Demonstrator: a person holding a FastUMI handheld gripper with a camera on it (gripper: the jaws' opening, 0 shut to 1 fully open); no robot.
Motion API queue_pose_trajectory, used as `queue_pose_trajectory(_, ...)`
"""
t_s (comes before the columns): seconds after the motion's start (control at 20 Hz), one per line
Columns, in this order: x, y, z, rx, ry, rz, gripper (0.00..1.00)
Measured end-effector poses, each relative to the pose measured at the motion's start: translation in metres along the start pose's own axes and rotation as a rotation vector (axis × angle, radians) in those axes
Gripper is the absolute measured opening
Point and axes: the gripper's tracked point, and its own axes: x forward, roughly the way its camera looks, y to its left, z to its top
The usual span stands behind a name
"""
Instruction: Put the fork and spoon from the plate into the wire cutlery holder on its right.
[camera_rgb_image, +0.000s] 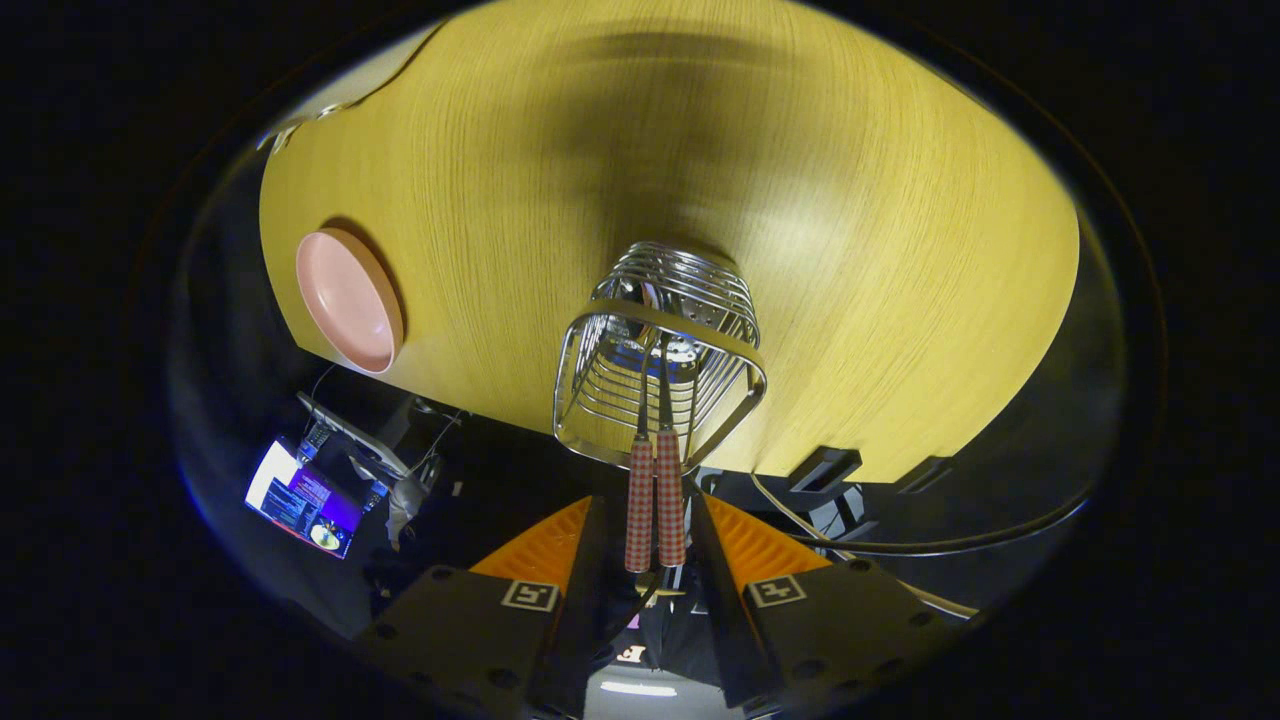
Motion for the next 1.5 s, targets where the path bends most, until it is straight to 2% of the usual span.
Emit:
queue_pose_trajectory(0.1, -0.009, 0.008, 0.012, -0.008, -0.118, 0.039, 0.59)
queue_pose_trajectory(0.25, -0.023, 0.012, 0.015, -0.007, -0.299, 0.08, 0.85)
queue_pose_trajectory(0.4, -0.044, 0.026, 0.017, -0.029, -0.524, 0.088, 0.92)
queue_pose_trajectory(0.45, -0.053, 0.026, 0.017, -0.019, -0.613, 0.069, 0.99)
queue_pose_trajectory(0.55, -0.072, 0.025, 0.014, 0.003, -0.795, 0.044, 0.99)
queue_pose_trajectory(0.75, -0.115, 0.041, -0.012, 0.038, -1.121, 0.048, 0.99)
queue_pose_trajectory(0.95, -0.163, 0.043, -0.037, 0.026, -1.391, -0.018, 0.99)
queue_pose_trajectory(1.25, -0.246, 0.05, -0.101, -0.119, -1.73, -0.185, 0.99)
queue_pose_trajectory(1.5, -0.28, 0.064, -0.139, -0.189, -1.923, -0.183, 0.99)
